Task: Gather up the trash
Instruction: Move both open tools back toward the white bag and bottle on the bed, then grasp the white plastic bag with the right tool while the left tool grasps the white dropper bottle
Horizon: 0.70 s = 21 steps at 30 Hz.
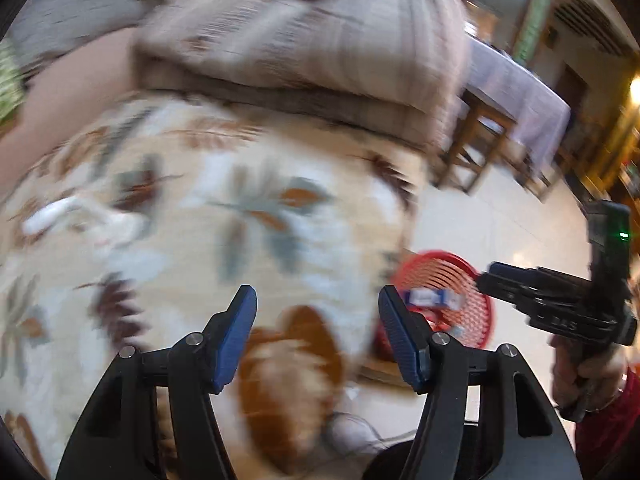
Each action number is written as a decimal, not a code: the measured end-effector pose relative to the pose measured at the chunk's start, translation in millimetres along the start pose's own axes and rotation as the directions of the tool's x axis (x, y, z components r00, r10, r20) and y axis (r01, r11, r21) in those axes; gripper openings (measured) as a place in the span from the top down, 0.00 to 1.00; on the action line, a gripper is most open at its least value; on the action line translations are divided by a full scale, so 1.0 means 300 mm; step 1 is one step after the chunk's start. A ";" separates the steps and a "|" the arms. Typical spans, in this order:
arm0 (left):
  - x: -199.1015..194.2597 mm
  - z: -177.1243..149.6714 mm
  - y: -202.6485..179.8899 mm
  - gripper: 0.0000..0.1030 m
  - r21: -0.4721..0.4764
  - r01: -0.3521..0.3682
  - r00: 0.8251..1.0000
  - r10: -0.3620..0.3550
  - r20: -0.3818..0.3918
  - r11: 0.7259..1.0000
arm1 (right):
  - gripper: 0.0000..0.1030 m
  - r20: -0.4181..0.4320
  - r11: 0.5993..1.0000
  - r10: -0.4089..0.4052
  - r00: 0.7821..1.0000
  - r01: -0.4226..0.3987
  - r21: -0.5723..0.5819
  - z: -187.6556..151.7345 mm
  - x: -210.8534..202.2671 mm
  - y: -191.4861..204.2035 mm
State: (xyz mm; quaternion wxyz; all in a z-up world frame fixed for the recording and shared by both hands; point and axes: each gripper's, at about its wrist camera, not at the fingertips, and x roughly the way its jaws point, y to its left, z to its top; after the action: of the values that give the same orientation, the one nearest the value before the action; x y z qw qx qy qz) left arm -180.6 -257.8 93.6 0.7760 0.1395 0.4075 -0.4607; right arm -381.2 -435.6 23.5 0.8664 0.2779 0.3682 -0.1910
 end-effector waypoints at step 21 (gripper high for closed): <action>-0.113 -0.097 0.875 0.39 -0.469 -0.339 0.908 0.414 0.063 0.816 | 0.39 -0.214 0.833 0.114 0.970 -0.211 -0.511 0.353 0.693 1.102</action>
State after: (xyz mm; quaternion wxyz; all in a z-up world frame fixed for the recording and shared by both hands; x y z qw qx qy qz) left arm 13.9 -79.3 59.4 0.8933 -0.0026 0.4020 -0.2010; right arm -11.4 -272.5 42.4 0.8867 0.0739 0.4561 0.0176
